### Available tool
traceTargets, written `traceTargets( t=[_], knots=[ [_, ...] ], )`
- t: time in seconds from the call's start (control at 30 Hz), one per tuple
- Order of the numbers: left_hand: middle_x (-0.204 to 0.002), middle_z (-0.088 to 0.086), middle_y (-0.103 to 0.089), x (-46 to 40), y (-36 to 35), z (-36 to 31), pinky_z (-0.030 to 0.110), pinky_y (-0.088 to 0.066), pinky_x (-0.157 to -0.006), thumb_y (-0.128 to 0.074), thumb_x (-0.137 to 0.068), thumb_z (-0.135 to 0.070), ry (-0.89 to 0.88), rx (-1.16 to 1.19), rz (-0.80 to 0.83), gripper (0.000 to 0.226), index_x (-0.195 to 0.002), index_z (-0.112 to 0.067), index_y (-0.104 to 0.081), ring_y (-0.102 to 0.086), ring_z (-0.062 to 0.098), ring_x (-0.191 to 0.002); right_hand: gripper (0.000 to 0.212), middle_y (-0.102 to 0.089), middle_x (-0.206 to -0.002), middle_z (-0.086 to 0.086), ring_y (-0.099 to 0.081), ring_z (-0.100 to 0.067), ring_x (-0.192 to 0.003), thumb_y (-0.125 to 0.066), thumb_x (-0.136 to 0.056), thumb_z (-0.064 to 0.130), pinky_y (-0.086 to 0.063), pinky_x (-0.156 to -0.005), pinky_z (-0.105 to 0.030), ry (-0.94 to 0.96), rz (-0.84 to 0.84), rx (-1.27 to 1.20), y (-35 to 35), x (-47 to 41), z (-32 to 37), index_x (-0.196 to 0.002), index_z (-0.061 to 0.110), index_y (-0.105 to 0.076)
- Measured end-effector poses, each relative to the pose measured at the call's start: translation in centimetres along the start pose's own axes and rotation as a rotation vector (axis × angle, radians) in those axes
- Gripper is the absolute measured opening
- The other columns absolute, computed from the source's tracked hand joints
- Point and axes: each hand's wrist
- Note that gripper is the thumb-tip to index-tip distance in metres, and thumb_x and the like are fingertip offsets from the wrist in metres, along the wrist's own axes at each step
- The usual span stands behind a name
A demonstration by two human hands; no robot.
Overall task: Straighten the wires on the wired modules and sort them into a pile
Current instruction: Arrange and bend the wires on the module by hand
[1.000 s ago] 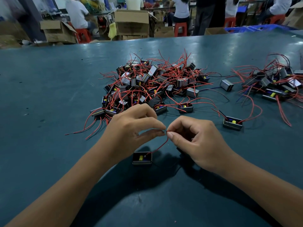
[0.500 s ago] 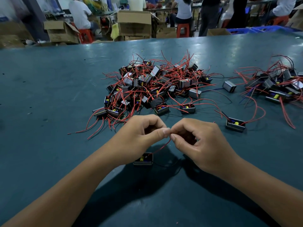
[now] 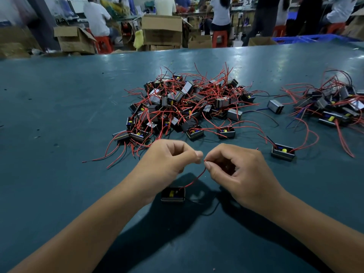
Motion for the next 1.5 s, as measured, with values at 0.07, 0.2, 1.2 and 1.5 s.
traceTargets(
  t=[0.07, 0.2, 1.2, 1.5],
  knots=[
    [-0.066, -0.006, -0.053, -0.3, 1.1, 0.2, 0.024, -0.035, -0.055, -0.073, -0.09, -0.017, -0.267, -0.234, -0.07, 0.011, -0.081, -0.023, -0.072, -0.042, 0.01, -0.058, 0.01, -0.058, -0.065, 0.014, -0.053, -0.006, -0.058, -0.069, -0.088, 0.013, -0.036, -0.057, -0.011, -0.061, -0.006, -0.052, 0.1, -0.1, -0.3, -0.081, 0.019, -0.066],
    [-0.09, -0.008, -0.058, -0.7, 2.3, 0.5, 0.023, -0.044, -0.066, -0.079, -0.086, -0.018, -0.653, -0.592, -0.079, 0.016, -0.102, -0.021, -0.075, -0.052, 0.012, -0.074, 0.012, -0.058, -0.063, 0.011, -0.05, -0.008, -0.054, -0.068, -0.089, 0.018, -0.038, -0.053, -0.016, -0.106, 0.009, -0.096, 0.1, 0.0, -0.5, -0.08, 0.024, -0.064],
    [-0.073, -0.013, -0.052, 0.4, 0.4, -0.1, 0.013, -0.034, -0.06, -0.074, -0.089, -0.027, -0.62, -0.485, 0.027, 0.012, -0.084, -0.02, -0.065, -0.045, 0.001, -0.062, 0.012, -0.06, -0.061, 0.011, -0.054, -0.005, -0.057, -0.071, -0.087, 0.011, -0.036, -0.054, -0.009, -0.164, -0.08, -0.028, 0.1, -0.3, -0.7, -0.079, 0.019, -0.067],
    [-0.099, -0.006, -0.066, 0.4, 0.0, 1.0, 0.029, -0.048, -0.071, -0.064, -0.097, -0.033, -0.663, -0.935, 0.37, 0.021, -0.112, -0.02, -0.07, -0.062, 0.016, -0.084, 0.006, -0.066, -0.071, 0.007, -0.06, -0.012, -0.061, -0.074, -0.086, 0.025, -0.048, -0.056, -0.017, -0.326, -0.132, -0.097, 0.5, -1.0, -1.9, -0.087, 0.024, -0.068]
  ],
)
Point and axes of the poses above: each hand's wrist, its own x-axis away from the middle knuckle, its own y-axis out of the back of the hand, z = x × y
